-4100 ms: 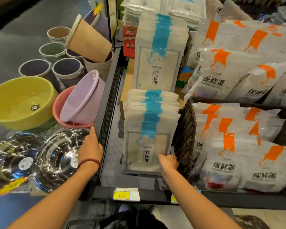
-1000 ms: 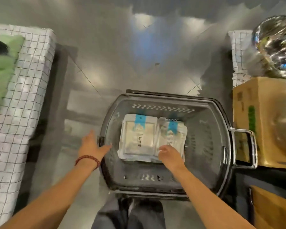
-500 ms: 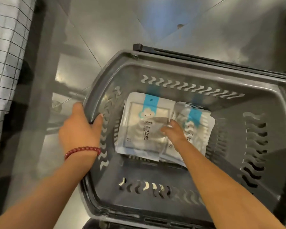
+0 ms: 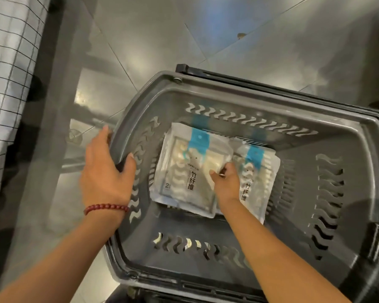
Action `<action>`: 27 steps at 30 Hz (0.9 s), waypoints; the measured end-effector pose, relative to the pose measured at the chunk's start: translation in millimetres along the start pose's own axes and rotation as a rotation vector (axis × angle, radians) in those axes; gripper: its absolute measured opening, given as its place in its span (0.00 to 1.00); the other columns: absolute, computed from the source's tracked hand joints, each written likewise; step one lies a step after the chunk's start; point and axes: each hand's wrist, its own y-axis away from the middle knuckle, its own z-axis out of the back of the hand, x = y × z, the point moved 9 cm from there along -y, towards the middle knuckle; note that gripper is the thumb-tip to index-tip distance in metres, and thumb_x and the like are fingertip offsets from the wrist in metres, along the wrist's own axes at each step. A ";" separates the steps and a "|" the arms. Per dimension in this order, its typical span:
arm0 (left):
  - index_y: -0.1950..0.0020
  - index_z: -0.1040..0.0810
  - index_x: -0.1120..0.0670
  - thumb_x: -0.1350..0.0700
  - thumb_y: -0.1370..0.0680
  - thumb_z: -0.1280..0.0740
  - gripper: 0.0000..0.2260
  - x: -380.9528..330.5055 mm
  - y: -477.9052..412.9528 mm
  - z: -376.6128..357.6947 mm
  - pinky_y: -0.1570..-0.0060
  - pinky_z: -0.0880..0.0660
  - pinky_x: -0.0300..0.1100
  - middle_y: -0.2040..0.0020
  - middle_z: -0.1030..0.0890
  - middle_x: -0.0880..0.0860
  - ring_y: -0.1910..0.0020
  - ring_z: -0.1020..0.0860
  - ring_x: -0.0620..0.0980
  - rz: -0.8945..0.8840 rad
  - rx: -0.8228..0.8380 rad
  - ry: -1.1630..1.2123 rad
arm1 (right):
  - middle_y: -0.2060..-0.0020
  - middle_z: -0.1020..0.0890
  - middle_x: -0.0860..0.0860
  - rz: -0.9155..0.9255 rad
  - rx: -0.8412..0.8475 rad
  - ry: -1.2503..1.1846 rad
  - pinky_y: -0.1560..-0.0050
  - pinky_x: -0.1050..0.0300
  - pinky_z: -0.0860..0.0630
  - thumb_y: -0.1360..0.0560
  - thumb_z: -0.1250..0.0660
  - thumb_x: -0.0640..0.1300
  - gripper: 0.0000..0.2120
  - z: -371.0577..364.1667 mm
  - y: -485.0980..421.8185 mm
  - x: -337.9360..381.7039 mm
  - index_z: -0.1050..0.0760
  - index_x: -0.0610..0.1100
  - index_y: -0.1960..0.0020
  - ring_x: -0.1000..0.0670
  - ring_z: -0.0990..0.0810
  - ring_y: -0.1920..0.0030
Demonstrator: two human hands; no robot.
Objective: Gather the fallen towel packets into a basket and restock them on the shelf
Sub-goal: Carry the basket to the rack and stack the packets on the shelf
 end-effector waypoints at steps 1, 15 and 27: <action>0.28 0.37 0.59 0.58 0.25 0.31 0.28 -7.1 3.0 2.9 0.33 0.36 0.46 0.33 0.31 0.60 0.34 0.34 0.53 -0.082 0.015 0.032 | 0.66 0.34 0.48 0.034 -0.003 -0.045 0.66 0.64 0.36 0.26 0.34 0.32 0.16 8.8 4.9 7.0 0.39 0.44 0.62 0.52 0.36 0.65; 0.55 0.20 0.48 0.57 0.27 0.29 0.04 -23.4 61.2 -90.8 0.67 0.25 0.34 0.65 0.17 0.46 0.60 0.19 0.44 0.402 0.664 0.444 | 0.53 0.16 0.47 -0.211 0.352 -0.610 0.48 0.51 0.22 0.23 0.37 0.34 0.09 36.1 31.9 18.3 0.24 0.44 0.47 0.48 0.18 0.53; 0.42 0.21 0.58 0.59 0.25 0.32 0.12 23.6 60.3 -126.4 0.59 0.29 0.39 0.52 0.19 0.54 0.59 0.23 0.45 0.471 0.543 0.326 | 0.35 0.27 0.42 -0.560 -0.082 0.238 0.42 0.56 0.30 0.28 0.29 0.43 0.33 123.3 -34.8 -132.4 0.39 0.37 0.29 0.42 0.26 0.37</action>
